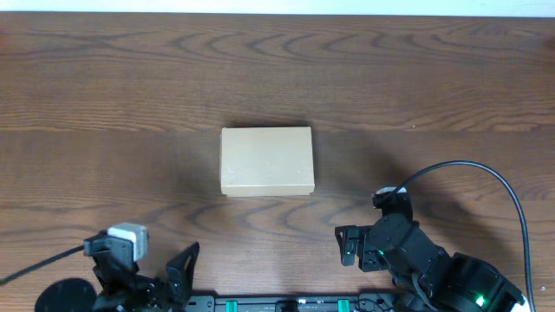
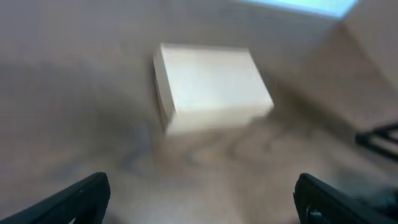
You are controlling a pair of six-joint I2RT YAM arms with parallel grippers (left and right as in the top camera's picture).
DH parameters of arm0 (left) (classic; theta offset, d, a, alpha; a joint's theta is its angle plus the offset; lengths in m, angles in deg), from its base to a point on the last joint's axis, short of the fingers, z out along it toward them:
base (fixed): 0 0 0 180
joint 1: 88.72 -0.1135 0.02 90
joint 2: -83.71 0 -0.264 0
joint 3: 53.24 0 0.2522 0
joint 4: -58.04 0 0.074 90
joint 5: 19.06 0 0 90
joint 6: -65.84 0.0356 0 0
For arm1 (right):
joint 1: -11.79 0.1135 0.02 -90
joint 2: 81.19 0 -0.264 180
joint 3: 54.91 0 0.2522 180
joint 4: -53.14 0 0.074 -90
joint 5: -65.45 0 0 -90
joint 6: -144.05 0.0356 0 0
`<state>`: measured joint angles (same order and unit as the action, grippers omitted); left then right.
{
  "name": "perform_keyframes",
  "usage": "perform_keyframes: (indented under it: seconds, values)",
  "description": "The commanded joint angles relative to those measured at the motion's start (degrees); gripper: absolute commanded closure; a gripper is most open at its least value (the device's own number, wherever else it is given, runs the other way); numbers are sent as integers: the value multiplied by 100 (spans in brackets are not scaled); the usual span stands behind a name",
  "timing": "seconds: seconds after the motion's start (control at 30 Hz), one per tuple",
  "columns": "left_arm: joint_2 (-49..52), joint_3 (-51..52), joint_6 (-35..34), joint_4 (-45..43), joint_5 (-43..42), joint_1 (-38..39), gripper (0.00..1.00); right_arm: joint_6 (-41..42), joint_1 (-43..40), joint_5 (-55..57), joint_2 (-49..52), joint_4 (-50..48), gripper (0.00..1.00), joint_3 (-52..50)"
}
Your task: Pack container
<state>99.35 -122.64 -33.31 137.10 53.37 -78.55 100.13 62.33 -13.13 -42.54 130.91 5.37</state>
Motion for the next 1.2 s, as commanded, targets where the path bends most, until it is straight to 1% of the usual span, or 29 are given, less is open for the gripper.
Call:
perform_keyframes:
  seconds: [0.0, 0.17, 0.3, 0.47, 0.73, 0.87, 0.97, 1.17]
  values:
    - [-350, 592, 59, -358, 446, -125, 5, 57, 81, 57, -13, 11, 1, -11]
    - [-815, 1860, 68, -1410, 625, -160, 5, 57, 81, 57, -13, 11, 1, -11]
    - [-1102, 2811, 238, -2378, 621, -160, 5, 57, 81, 57, -13, 11, 0, -11]
    - [-1432, 3692, 295, -3117, 704, -160, 5, 57, 81, 57, -13, 11, 1, -11]
    - [-1545, 4461, 293, -3545, 782, -157, 5, 57, 81, 57, -13, 11, 1, -11]
    - [-1545, 4830, 262, -3939, 767, -157, 5, 57, 81, 57, -13, 11, 1, -11]
    - [-1545, 4852, 275, -4081, 802, -160, 5, 57, 81, 57, -13, 11, 1, -11]
    - [-1545, 4852, 273, -4074, 807, -157, 5, 57, 81, 57, -13, 11, 1, -11]
